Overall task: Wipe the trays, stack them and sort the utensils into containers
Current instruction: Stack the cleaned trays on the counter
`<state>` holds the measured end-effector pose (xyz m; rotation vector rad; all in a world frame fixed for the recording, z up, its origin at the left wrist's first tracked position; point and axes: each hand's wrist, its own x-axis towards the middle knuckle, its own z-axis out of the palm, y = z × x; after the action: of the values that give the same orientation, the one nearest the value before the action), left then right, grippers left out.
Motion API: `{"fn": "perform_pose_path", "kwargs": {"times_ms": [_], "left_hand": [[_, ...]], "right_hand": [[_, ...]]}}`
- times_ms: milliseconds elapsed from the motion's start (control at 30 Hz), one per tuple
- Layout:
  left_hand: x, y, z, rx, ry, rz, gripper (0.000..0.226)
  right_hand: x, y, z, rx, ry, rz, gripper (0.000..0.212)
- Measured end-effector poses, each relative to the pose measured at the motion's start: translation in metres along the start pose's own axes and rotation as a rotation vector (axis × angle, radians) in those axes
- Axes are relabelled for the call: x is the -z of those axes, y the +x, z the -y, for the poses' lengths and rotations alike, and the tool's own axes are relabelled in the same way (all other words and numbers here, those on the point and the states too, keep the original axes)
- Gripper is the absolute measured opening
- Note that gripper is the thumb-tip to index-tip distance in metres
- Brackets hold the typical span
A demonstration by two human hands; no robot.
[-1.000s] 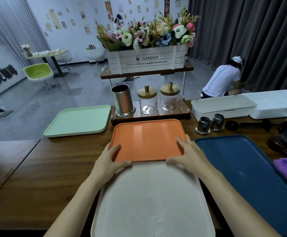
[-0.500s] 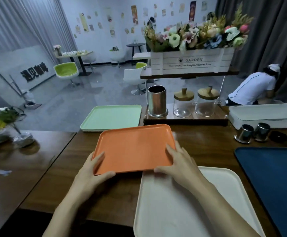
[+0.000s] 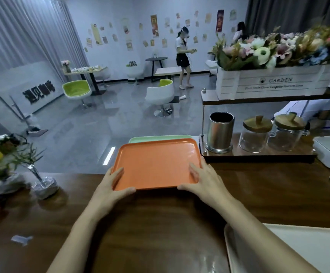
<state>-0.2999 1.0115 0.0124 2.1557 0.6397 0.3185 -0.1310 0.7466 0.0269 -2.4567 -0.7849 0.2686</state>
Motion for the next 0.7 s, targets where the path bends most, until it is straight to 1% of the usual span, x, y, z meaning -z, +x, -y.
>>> {"fn": "perform_pose_path", "kwargs": {"times_ms": [100,267,367,433,533,700], "left_hand": [[0.007,0.045,0.015,-0.009,-0.01,0.056,0.111],[0.004,0.1,0.022,-0.047,-0.004,0.105,0.101],[0.005,0.121,0.026,-0.048,0.01,0.122,0.103],[0.007,0.131,0.036,-0.034,0.027,0.144,0.109],[0.002,0.137,0.049,-0.025,0.038,0.163,0.111],[-0.012,0.133,0.059,-0.02,0.064,0.129,0.114]], "right_hand": [[-0.003,0.028,0.009,-0.036,-0.004,-0.014,0.096],[-0.004,0.065,0.019,-0.075,-0.058,-0.04,0.084],[-0.008,0.08,0.022,-0.097,-0.069,-0.026,0.084],[-0.012,0.088,0.023,-0.106,-0.08,-0.013,0.082],[-0.017,0.096,0.022,-0.12,-0.114,0.012,0.082],[-0.022,0.1,0.016,-0.167,-0.186,0.088,0.083]]}}
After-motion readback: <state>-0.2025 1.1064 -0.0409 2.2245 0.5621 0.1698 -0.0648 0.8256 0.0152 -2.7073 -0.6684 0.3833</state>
